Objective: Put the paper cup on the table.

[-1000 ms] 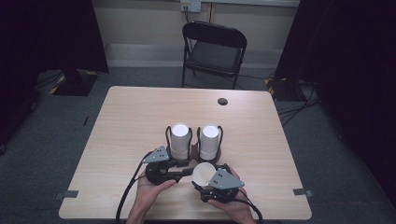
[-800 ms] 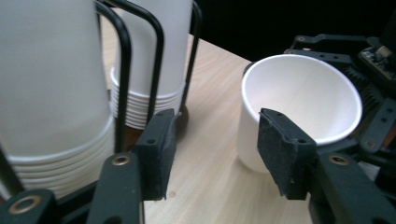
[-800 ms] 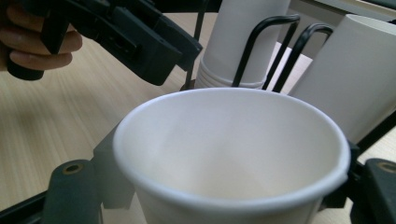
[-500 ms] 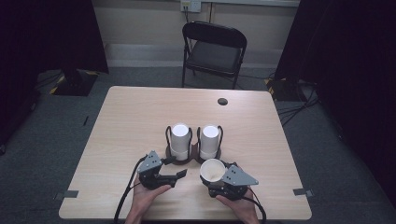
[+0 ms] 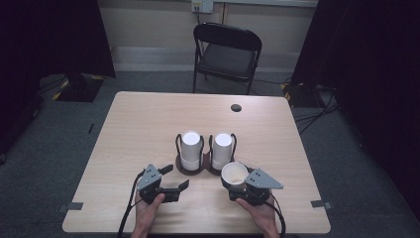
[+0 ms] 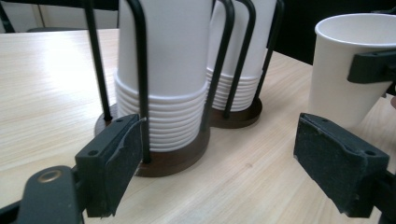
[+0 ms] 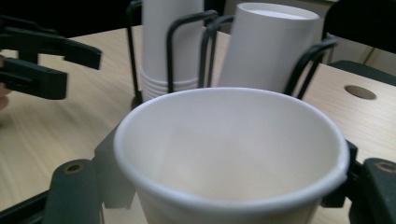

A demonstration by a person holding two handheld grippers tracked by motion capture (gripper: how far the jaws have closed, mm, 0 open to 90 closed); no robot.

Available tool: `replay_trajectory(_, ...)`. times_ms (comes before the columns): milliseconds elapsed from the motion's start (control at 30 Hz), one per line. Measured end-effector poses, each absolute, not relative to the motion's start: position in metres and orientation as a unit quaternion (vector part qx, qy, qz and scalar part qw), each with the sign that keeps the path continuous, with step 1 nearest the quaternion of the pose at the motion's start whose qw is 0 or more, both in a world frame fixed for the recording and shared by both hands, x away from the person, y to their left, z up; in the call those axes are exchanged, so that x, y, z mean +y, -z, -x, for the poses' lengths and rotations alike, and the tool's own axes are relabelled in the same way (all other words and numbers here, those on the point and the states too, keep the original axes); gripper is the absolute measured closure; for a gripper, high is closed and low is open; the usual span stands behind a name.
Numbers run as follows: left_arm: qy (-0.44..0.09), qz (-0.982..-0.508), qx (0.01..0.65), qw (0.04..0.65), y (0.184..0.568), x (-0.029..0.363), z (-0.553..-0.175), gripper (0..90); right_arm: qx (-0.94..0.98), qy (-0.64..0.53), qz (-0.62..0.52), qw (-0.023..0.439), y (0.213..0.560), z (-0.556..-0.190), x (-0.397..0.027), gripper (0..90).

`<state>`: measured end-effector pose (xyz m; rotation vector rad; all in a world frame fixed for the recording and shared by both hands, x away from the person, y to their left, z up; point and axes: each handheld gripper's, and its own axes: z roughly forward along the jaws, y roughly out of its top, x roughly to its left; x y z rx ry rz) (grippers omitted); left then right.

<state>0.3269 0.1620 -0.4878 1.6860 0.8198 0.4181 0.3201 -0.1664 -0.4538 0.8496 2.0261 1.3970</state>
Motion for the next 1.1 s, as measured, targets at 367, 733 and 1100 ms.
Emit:
replay_trajectory(367,-0.208,-0.709,0.382,0.555,0.496,0.169,-0.324,15.9,0.728,-0.517,-0.355,0.275,0.451,-0.334,-0.186,25.4)
replay_trajectory(733,-0.26,-0.705,0.365,0.549,0.496,0.165,-0.315,15.5,0.7,-0.537,-0.369,0.293,0.439,-0.349,-0.197,25.4)
replay_trajectory(1100,-0.263,-0.681,0.374,0.572,0.497,0.17,-0.313,15.5,0.684,-0.544,-0.379,0.303,0.435,-0.371,-0.202,25.1)
